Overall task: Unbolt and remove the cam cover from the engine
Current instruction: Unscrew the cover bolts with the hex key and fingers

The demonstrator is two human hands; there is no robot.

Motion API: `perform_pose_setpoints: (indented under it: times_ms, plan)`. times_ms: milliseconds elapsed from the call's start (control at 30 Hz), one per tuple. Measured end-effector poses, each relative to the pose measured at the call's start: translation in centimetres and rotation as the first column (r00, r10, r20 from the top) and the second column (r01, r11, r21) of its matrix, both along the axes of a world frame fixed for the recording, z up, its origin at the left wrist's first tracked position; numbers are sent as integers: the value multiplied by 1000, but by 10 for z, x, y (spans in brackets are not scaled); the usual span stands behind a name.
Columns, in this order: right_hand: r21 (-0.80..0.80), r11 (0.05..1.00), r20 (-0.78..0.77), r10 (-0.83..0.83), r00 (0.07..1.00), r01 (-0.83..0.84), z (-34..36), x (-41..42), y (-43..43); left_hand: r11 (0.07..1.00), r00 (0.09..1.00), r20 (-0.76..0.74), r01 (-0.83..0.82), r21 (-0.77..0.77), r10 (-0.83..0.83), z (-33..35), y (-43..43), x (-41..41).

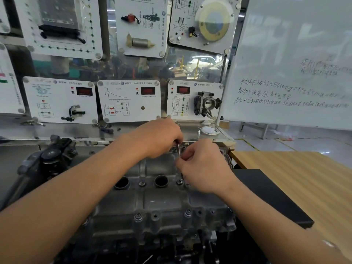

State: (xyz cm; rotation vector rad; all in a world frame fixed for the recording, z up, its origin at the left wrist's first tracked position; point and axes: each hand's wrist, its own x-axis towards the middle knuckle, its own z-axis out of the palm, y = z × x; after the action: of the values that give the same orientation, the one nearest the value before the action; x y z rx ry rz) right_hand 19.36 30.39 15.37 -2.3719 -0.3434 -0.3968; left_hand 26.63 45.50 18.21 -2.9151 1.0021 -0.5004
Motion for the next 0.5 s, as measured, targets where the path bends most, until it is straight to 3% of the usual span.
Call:
perform_pose_setpoints:
  times_ms: [167, 333, 433, 500]
  plan:
    - [225, 974, -209, 44, 977, 4, -4, 1, 7, 999, 1000, 7, -7, 45, 7, 5, -4, -2]
    - [627, 775, -375, 210, 903, 80, -8, -4, 23, 1000, 1000, -2, 0, 20, 0, 6, -5, -3]
    - [723, 681, -423, 305, 853, 116, -4, -4, 29, 1000, 1000, 1, 8, 6, -8, 7, -4, -2]
    - [737, 665, -447, 344, 826, 122, -1, -3, 33, 1000, 1000, -5, 16, 3, -16, 7, -3, -1]
